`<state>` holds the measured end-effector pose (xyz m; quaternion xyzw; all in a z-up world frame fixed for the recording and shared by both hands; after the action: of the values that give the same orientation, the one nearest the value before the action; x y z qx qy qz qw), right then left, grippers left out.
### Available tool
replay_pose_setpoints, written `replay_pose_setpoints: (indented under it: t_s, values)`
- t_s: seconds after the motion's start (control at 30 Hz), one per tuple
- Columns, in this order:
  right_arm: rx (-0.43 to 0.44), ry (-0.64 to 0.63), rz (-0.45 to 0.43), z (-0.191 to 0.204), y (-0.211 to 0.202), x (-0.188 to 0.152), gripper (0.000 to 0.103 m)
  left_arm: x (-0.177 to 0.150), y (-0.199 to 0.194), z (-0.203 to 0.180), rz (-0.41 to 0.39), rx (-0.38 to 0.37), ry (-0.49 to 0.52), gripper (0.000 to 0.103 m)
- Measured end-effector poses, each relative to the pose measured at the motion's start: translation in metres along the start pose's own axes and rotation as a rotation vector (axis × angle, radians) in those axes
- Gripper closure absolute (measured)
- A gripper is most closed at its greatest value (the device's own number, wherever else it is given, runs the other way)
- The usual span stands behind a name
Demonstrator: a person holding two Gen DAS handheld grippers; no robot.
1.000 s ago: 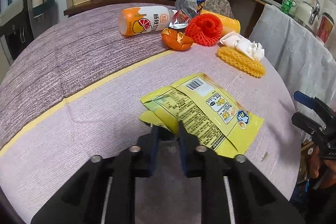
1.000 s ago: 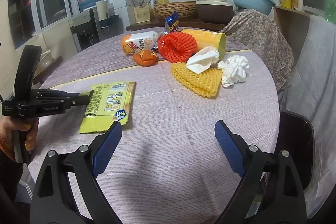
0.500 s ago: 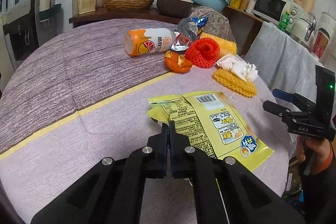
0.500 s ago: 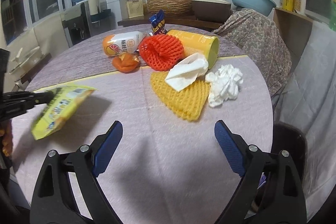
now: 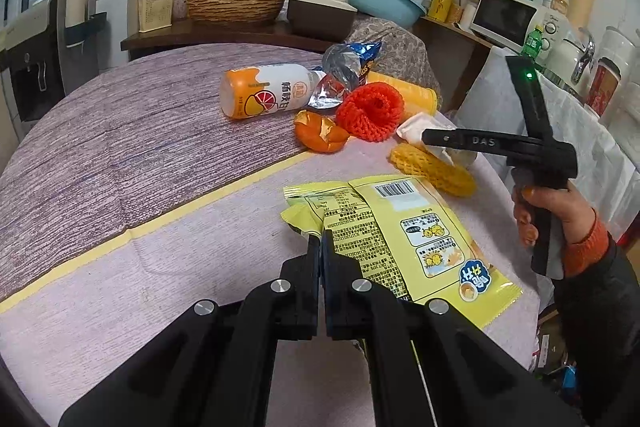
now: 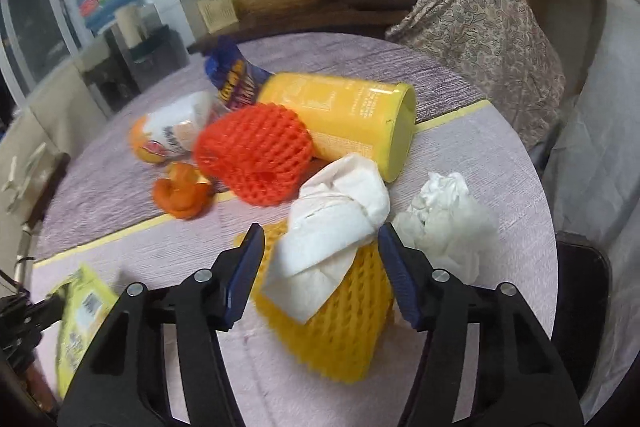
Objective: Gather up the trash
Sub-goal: 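Grasp the yellow wrapper with the left gripper while the right grasps the tissue, then carry wrapper and tissue to the bin and open both grippers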
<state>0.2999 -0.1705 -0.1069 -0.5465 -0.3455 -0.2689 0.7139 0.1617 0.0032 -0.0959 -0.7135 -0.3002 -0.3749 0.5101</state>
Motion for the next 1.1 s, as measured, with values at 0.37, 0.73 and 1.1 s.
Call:
replay_pose_setpoints:
  t_s: [0.37,0.73,1.1]
  values:
    - [0.062,-0.025,-0.083,0.012,-0.023,0.004,0.085,0.006,-0.001,-0.006,-0.008,-0.02,-0.005,0.1]
    - [0.061,-0.011,-0.286,-0.02,-0.143,-0.007,0.085,0.034,0.007,-0.075,-0.041,-0.139,0.099,0.1]
    - [-0.344,0.188,-0.261,-0.189,-0.198,-0.082,0.085,0.036,0.083,-0.221,0.063,-0.355,0.23,0.1]
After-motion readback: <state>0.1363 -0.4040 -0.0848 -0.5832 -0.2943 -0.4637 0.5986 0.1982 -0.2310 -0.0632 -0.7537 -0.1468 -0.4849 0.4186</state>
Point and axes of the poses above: each gripper's, at about its wrist camera, not at the fingertips, and y roughly the way its jaws point, z to its left, x to its top, the point moved 6 cm from there along y, roughly the way its jaws point, and after that the axes turned 11 degrees about -z, right-handed, at the moved point
